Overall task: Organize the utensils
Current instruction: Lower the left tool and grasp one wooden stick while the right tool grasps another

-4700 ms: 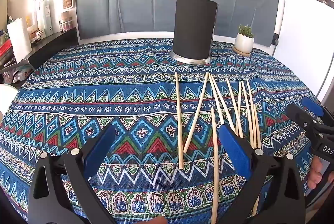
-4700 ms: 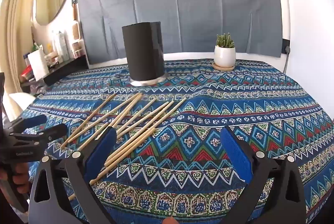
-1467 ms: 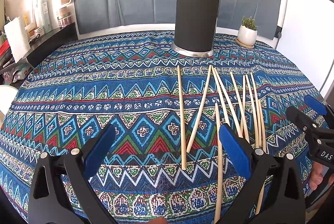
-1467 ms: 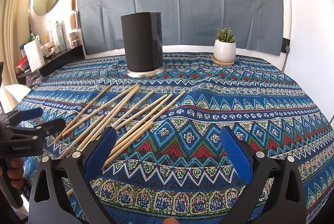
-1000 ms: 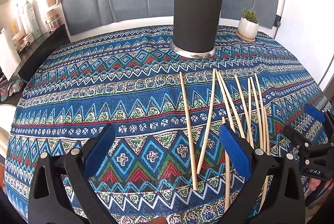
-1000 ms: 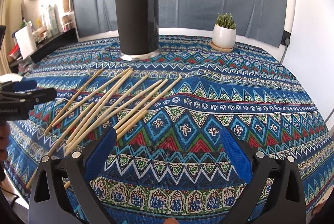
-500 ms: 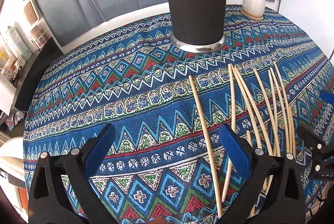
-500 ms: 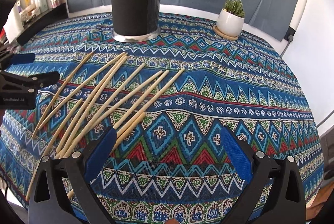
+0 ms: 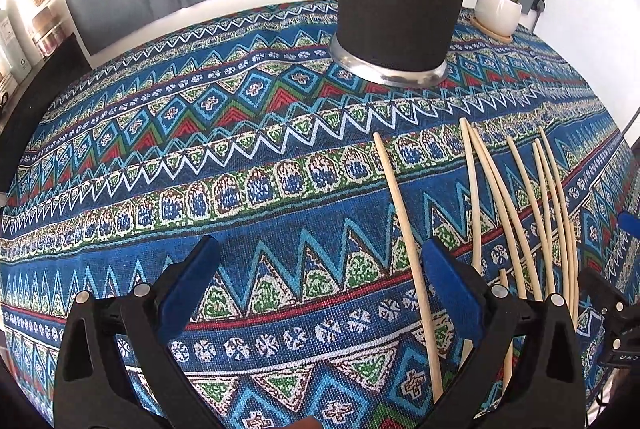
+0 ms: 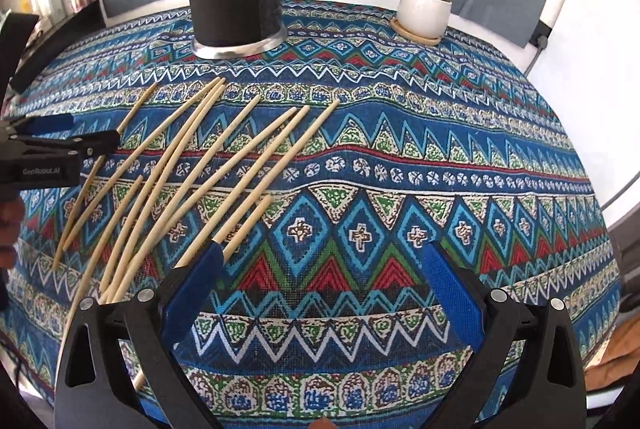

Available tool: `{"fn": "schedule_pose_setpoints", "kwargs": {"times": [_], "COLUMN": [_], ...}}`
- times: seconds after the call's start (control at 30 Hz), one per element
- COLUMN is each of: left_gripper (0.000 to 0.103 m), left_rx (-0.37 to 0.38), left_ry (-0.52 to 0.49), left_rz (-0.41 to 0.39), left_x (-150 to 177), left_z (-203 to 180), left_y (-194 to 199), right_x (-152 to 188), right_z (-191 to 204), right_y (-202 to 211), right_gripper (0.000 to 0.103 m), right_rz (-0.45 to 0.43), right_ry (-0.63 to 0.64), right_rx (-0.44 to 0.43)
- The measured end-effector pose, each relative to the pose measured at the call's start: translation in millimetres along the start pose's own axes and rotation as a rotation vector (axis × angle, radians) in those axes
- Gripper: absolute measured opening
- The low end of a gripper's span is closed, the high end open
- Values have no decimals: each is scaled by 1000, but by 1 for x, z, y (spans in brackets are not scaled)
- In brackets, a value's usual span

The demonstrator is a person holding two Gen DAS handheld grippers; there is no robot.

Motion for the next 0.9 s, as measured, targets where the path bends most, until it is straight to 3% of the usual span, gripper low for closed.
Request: {"fn": "schedule_pose_setpoints", "kwargs": {"times": [0.1, 0.43, 0.57, 0.67, 0.7, 0.73, 0.77, 0.8, 0.83, 0.87, 0.9], "left_gripper": [99, 99, 99, 99, 97, 90, 83, 69, 55, 50, 35], "left_rx": [-2, 9, 15, 45, 49, 42, 36, 30, 30, 36, 38], "left_ry": [1, 9, -7, -76, -74, -69, -53, -37, -39, -47, -44], "left_rz": [-23, -20, -21, -24, -25, -32, -45, -57, -64, -66, -66], "left_x": [7, 10, 9, 11, 11, 11, 10, 11, 11, 10, 10], "left_z": [2, 7, 8, 11, 15, 20, 26, 31, 35, 40, 45], "left_y": [2, 8, 7, 8, 7, 8, 10, 12, 13, 14, 15], "right_x": [-4, -12, -8, -3, -3, -2, -3, -2, 0, 0, 2], "right_z": [3, -3, -9, -15, -18, -20, -27, -35, -45, -56, -66], "right_y": [-10, -22, -21, -20, -18, -14, -9, -6, -6, -7, -8], "right_gripper": [95, 97, 97, 94, 81, 71, 40, 17, 11, 5, 4], "right_rz": [110, 195, 219, 225, 224, 218, 212, 214, 221, 220, 214], "right_ry": [-26, -44, 47, 93, 91, 87, 71, 55, 38, 19, 1], "right_rx": [-81, -95, -129, -138, -137, -135, -130, -126, -133, -156, -174]}}
Point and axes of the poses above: each gripper's, at about its wrist camera, not at the fingertips, and y roughly against the way its jaws point, z to its left, x to its underside, the point moved 1 cm from there along -y, roughly the way its jaws point, and after that the axes turned 8 degrees about z, right-handed, at the moved point
